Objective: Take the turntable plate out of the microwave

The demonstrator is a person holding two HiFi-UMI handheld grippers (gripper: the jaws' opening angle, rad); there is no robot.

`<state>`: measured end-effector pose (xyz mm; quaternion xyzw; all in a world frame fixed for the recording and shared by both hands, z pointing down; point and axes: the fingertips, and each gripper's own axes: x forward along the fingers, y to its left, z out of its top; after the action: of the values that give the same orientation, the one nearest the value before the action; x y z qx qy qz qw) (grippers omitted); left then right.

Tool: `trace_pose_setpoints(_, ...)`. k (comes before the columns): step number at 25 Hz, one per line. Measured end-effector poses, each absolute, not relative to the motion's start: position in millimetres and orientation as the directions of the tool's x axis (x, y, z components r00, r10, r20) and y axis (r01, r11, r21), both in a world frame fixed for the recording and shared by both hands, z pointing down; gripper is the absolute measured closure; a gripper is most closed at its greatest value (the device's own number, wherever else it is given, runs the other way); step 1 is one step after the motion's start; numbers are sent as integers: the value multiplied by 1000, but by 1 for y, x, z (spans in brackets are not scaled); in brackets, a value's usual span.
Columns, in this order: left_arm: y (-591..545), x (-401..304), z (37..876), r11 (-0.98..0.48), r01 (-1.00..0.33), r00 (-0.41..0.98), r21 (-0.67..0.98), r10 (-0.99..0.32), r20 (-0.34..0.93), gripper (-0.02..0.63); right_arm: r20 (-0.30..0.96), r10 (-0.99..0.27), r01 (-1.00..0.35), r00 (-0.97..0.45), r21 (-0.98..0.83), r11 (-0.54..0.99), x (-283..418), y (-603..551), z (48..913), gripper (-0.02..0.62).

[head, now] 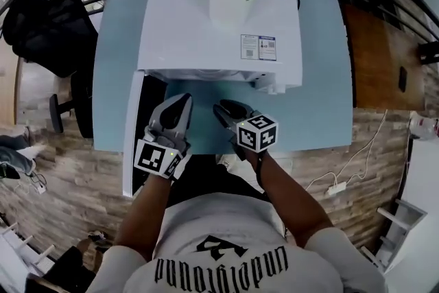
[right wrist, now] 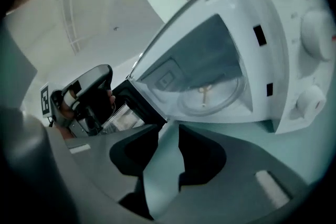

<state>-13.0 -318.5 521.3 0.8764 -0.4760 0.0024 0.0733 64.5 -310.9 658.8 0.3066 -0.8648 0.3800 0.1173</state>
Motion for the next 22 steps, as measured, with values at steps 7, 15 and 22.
trace_pose_setpoints(7, -340, -22, 554, -503, -850, 520, 153, -849, 98, 557, 399, -489, -570, -776, -776, 271, 53, -343, 705, 448)
trace_pose_setpoints(15, -348, -22, 572, -490, -851, 517, 191, -846, 129, 557, 347, -634, -389, -692, -918, -78, 54, -376, 737, 355)
trace_pose_setpoints(22, -353, -23, 582, -492, -845, 525, 210, -838, 148, 557, 404, -687, -310, -604, -913, -264, 53, -399, 758, 344)
